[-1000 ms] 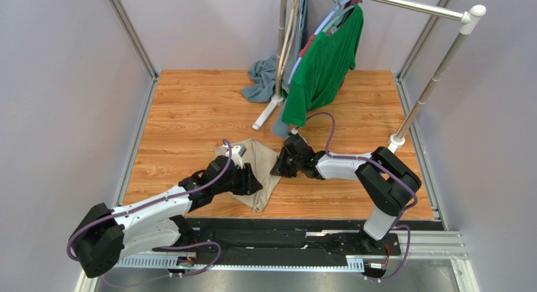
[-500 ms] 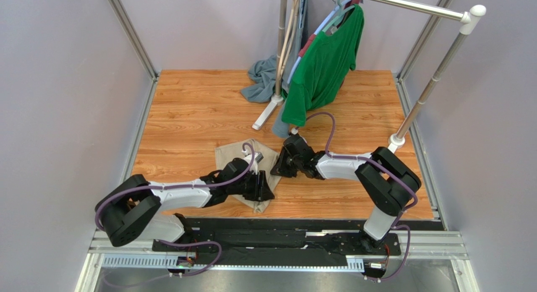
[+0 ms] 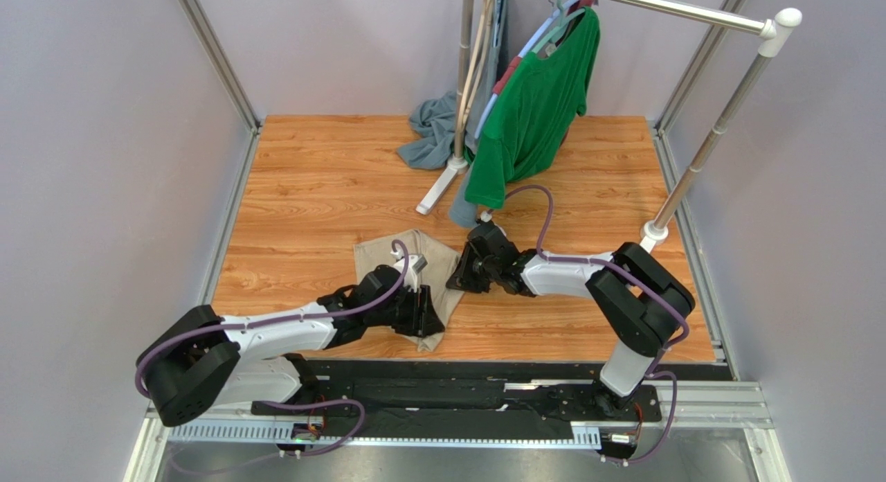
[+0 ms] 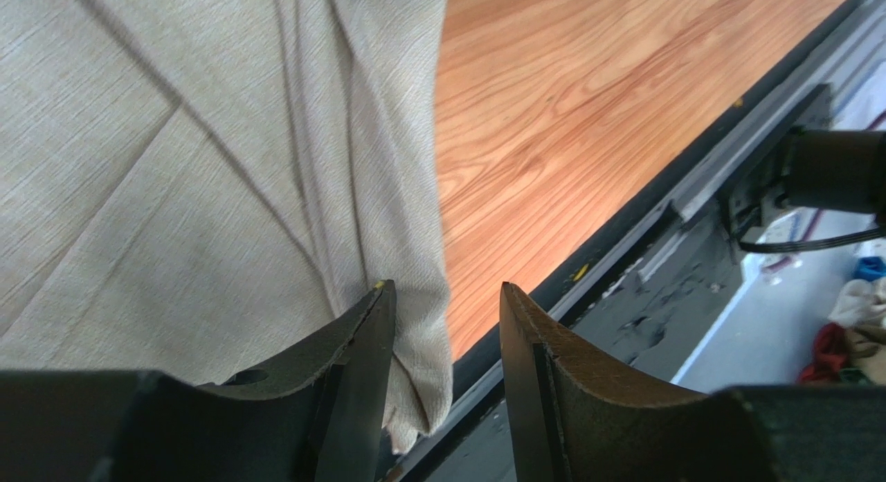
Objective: Fold the napkin, place the utensils inside, and roll it up
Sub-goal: Roll the napkin with the utensil
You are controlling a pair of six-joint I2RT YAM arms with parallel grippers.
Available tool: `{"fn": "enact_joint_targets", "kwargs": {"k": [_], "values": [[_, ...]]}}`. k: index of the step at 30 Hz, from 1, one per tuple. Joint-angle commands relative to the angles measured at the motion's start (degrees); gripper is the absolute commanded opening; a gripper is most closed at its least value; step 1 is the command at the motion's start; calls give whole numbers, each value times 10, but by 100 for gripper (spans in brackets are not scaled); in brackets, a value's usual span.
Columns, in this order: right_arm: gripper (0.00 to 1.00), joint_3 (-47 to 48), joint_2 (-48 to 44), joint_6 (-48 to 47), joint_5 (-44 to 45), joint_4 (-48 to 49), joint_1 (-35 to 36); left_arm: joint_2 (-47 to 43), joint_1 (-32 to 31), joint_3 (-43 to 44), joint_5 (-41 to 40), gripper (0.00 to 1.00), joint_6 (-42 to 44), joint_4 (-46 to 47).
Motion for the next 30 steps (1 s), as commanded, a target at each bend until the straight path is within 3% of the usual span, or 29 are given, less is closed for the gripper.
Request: {"fn": "enact_joint_targets", "kwargs": {"k": [1,7,13,18,30], "values": [[13,-9,35,-20,55,-48,1,-40,-3,29,-13,50,42,-56],[13,-10,38,-21,55,-44,0,-86,-17,115,-34,50,70,-124],[13,-8,41,-22,55,-45,1,16,-40,118,28,50,41,-44],[13,-8,40,-22,75,-46,1,74,-50,115,60,50,33,-23],[12,-13,39,-23,81,-51,0,10,-50,26,29,50,10,-24]]}}
